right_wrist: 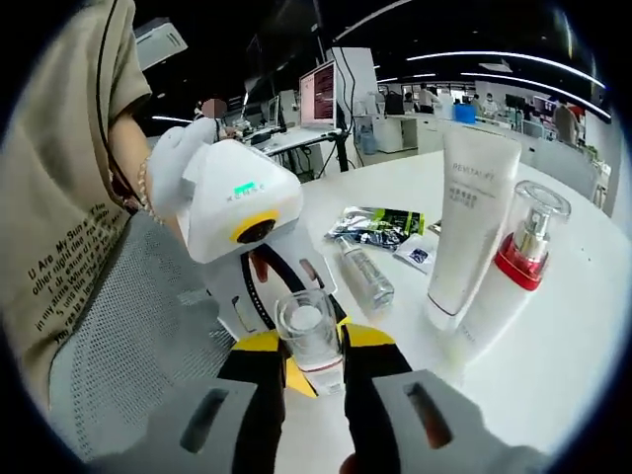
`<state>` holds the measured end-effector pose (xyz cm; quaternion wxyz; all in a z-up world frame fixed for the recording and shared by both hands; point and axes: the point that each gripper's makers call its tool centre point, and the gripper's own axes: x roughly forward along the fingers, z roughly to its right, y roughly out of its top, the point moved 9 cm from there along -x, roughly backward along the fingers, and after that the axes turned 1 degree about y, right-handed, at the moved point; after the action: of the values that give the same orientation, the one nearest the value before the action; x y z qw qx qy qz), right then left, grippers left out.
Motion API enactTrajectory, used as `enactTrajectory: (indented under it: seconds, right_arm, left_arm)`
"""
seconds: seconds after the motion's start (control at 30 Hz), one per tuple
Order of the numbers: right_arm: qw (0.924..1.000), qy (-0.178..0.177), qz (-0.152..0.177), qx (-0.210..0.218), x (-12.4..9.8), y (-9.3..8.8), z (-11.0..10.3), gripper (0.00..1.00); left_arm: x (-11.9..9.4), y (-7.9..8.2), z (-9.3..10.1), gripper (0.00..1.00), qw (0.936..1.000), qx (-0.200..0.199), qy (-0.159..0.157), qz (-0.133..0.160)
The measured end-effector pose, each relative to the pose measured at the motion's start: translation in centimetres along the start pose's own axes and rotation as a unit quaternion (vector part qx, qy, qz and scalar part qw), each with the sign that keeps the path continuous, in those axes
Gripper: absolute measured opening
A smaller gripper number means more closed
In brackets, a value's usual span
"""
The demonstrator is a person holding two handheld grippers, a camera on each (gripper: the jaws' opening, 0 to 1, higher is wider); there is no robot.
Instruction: Arrange the skincare products in the storage area until every visible bottle or jar stands upright without overlapping.
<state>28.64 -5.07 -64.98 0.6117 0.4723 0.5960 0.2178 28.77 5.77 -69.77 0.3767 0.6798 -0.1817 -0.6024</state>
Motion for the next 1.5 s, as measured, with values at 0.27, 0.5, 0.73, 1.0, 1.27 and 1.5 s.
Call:
enactTrajectory:
  seconds: [0.27, 0.5, 0.73, 1.0, 1.27, 1.5]
  right_arm:
    - [0.9994, -0.021, 0.017, 0.019, -0.2, -0.1, 0.5, 0.26]
    - [0.9978, -0.045, 0.027, 0.039, -0.6, -0.4, 0.8, 0.33]
    - [0.9953, -0.074, 0.028, 0.055, -1.3, -1.2, 1.0, 0.43]
    - [0.9892, -0.115, 0.034, 0.084, -2.0, -2.1, 1.3, 0.60]
    - [0.9822, -0.147, 0.047, 0.106, -2.8, -2.7, 1.4, 0.74]
    - [0.9779, -0.159, 0.057, 0.123, -3.4, -3.0, 1.6, 0.74]
  left_arm:
    - [0.7, 0.4, -0.5, 0.19, 1.0000, 0.000, 0.003, 0.008]
    - [1.1, 0.8, -0.9, 0.19, 0.9999, -0.002, 0.004, 0.015]
    - [1.8, 1.4, -1.7, 0.19, 0.9997, -0.011, 0.006, 0.023]
    - [2.6, 2.1, -3.1, 0.19, 0.9991, -0.022, 0.008, 0.034]
    - [3.0, 2.5, -4.2, 0.19, 0.9991, -0.023, 0.008, 0.035]
    - [3.5, 2.8, -4.9, 0.18, 0.9990, -0.022, 0.006, 0.038]
